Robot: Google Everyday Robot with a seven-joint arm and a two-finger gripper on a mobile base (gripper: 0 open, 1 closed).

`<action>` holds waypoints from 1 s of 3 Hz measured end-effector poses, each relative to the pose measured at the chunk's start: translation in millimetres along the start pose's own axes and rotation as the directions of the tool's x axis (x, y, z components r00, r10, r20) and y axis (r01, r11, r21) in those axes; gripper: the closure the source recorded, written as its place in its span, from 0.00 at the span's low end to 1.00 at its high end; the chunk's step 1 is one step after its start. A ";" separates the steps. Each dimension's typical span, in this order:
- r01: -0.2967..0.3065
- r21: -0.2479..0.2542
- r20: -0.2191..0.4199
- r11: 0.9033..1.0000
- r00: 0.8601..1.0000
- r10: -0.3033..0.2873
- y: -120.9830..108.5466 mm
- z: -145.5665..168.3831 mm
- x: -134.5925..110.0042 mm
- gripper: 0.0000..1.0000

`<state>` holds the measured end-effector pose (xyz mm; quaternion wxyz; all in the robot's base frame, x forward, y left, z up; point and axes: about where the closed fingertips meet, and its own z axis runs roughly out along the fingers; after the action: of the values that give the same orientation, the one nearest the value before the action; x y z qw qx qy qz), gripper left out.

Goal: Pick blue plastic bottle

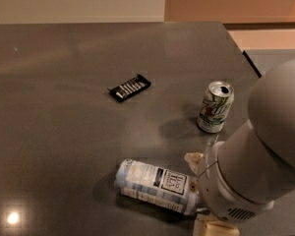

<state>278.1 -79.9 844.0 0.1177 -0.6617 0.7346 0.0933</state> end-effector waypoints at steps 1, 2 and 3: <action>-0.009 0.016 0.033 1.000 0.999 0.008 -7.9 12.9 -10.3 0.00; -0.033 0.038 0.064 0.999 0.998 0.030 -20.2 15.7 -17.8 0.00; -0.052 0.045 0.074 0.998 0.996 0.049 -26.0 18.3 -21.6 0.18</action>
Offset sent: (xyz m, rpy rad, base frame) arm 0.0396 0.0244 -0.0127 0.0985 -0.0471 -0.0847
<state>307.0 -56.8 833.4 0.1573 -0.6361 0.7484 0.1031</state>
